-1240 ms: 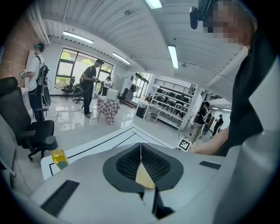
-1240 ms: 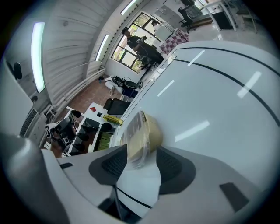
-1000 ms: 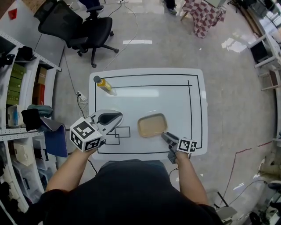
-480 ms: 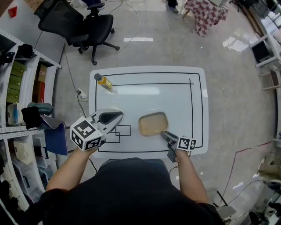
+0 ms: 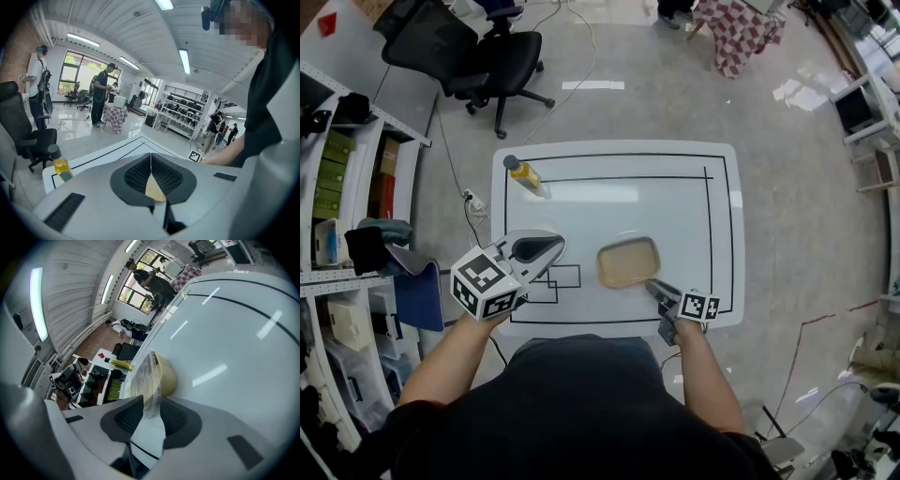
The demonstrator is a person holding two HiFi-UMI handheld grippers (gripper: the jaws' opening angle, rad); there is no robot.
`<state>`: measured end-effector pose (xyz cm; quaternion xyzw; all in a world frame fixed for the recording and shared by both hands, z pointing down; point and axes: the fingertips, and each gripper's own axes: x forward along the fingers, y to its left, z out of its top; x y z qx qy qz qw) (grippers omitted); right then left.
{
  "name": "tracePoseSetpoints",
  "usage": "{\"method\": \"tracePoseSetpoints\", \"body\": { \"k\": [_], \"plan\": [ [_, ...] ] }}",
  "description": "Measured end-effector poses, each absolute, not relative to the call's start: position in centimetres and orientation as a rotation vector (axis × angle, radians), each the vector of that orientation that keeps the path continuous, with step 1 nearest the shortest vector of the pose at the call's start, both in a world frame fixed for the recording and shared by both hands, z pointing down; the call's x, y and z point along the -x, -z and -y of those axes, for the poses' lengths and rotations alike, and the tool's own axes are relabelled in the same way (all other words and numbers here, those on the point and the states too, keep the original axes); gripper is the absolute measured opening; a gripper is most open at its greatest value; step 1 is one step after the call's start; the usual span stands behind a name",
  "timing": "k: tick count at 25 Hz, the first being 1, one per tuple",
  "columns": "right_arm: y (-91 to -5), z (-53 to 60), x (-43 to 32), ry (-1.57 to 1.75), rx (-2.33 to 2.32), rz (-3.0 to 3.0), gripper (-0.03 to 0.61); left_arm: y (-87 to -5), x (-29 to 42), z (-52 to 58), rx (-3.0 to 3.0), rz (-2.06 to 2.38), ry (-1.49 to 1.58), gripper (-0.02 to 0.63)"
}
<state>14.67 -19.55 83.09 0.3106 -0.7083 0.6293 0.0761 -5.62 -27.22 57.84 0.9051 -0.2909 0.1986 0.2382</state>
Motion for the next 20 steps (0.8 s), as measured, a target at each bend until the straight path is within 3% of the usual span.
{"method": "tracePoseSetpoints", "body": {
  "k": [20],
  "plan": [
    [-79.9, 18.6, -13.5, -1.916, -0.981, 2.181, 0.066, -55.5, 6.8, 25.4, -2.533, 0.789, -0.515, 0.025]
  ]
}}
